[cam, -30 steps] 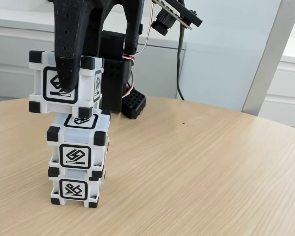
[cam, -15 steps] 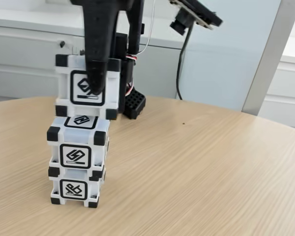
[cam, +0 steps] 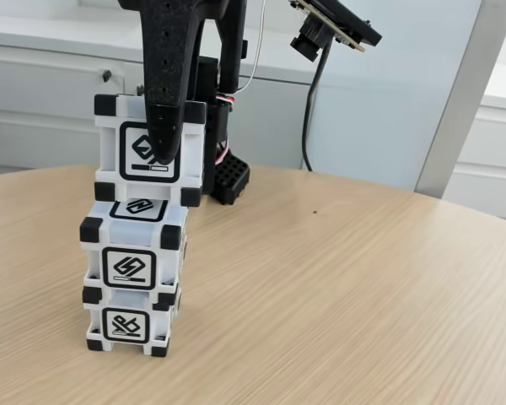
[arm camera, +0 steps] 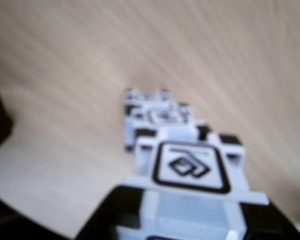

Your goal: Stack cubes from left to right.

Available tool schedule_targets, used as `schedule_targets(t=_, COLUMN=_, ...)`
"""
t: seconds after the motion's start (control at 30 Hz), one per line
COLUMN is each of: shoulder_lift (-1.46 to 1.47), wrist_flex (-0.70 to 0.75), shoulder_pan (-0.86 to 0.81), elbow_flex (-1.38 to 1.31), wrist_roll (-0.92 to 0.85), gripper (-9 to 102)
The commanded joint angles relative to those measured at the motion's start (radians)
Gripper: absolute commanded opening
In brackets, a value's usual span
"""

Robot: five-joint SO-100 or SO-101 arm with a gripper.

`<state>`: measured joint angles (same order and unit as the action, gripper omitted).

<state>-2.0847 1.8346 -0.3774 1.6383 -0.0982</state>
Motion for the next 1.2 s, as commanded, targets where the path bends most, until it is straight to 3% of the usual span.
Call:
schedule_targets(t=0.0, shoulder_lift=-0.018, wrist_flex=0.081, shoulder_pan=-0.009, elbow_flex=-0.006, wrist_roll=-0.003, gripper=25)
schedule_targets(t=0.2, shoulder_lift=-0.017, wrist_flex=0.081, shoulder_pan=-0.009, elbow_flex=-0.006, wrist_roll=0.005, gripper=34)
schedule_targets(t=0.5, shoulder_lift=-0.025, wrist_flex=0.081, shoulder_pan=0.009, elbow_flex=-0.011, wrist_roll=0.018, gripper=38)
schedule_targets(t=0.7, shoulder_lift=-0.132, wrist_flex=0.081, shoulder_pan=0.011, elbow_flex=-0.029, wrist_roll=0.006, gripper=27)
schedule_targets(t=0.83, shoulder_lift=-0.281, wrist_flex=0.081, shoulder_pan=0.012, elbow_flex=-0.043, wrist_roll=-0.034, gripper=1)
schedule_targets(t=1.07, shoulder_lift=-0.591, wrist_flex=0.077, shoulder_pan=0.012, elbow_flex=-0.032, wrist_roll=-0.123, gripper=0)
schedule_targets(t=1.17, shoulder_lift=-0.724, wrist_flex=0.009, shoulder_pan=0.012, elbow_flex=-0.02, wrist_roll=-0.135, gripper=0)
